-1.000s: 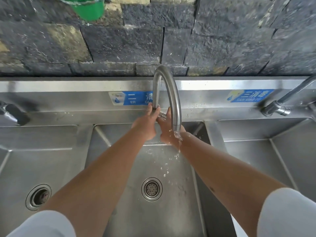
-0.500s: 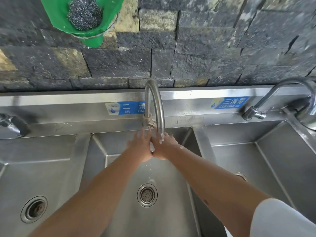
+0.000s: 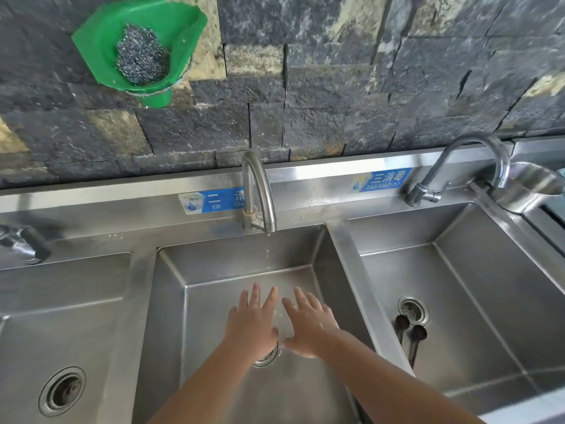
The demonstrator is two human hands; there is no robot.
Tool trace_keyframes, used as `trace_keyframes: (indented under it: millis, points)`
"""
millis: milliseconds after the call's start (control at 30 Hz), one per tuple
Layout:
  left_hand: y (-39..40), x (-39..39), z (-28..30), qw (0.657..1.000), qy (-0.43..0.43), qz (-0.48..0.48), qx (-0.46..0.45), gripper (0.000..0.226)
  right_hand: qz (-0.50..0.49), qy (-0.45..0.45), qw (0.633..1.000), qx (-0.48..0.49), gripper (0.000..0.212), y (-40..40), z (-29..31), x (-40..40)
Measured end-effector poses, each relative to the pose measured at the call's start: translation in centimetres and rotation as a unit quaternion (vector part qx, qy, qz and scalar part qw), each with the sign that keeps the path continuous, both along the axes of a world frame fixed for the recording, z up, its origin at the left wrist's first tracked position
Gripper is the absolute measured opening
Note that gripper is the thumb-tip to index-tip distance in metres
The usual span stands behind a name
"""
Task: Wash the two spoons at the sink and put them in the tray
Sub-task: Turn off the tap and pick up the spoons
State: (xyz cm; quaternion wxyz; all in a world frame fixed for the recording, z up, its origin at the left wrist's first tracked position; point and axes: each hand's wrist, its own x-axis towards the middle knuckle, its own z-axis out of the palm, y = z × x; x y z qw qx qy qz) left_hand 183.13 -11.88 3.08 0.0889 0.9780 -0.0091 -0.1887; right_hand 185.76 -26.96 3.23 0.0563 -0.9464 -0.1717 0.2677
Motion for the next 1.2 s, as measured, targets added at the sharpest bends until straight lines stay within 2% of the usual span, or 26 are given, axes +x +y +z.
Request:
trace_keyframes:
  millis: [100, 267, 467, 600, 700, 900, 1033, 1133, 1200]
  points:
    - [-0.8, -1.8, -0.7, 1.000, 0.021, 0.007, -0.007, 0.079, 0.000, 0.019, 0.999, -0.040, 0.094, -2.5, -0.5, -2.0]
    - [-3.7, -3.0, -1.1, 0.999, 0.041, 0.028, -0.012, 0.080, 0.033, 0.024, 0.996, -0.085, 0.091, -6.6, -1.0, -4.1]
    - [-10.5, -1.4, -0.1, 0.999, 0.019, 0.016, -0.025, 0.084, -0.051, -0.005, 0.998, 0.020, 0.073, -12.7, -0.2, -3.8]
    - [-18.0, 0.8, 0.5, 0.995, 0.007, -0.096, -0.035, 0.082, -0.130, -0.026, 0.990, 0.049, 0.062, -19.4, 0.2, -2.8]
    - [-24.2, 2.6, -0.1, 0.983, 0.012, -0.179, -0.028, 0.076, -0.176, 0.001, 0.984, 0.024, 0.060, -25.2, -0.7, -1.8]
    - [-34.3, 5.4, -4.2, 0.967, 0.096, -0.234, -0.037, 0.071, -0.225, 0.065, 0.972, -0.029, 0.044, -34.3, -4.6, 0.5]
    - [-38.4, 7.2, -8.0, 0.965, 0.148, -0.215, -0.038, 0.065, -0.279, 0.133, 0.951, -0.027, 0.041, -36.8, -8.4, 2.3]
    - [-40.3, 8.2, -11.7, 0.966, 0.194, -0.164, -0.047, 0.047, -0.342, 0.182, 0.922, 0.013, 0.027, -37.9, -12.3, 3.4]
    - [-41.2, 8.9, -14.0, 0.967, 0.216, -0.126, -0.050, 0.039, -0.383, 0.229, 0.894, 0.038, 0.031, -38.9, -15.1, 3.8]
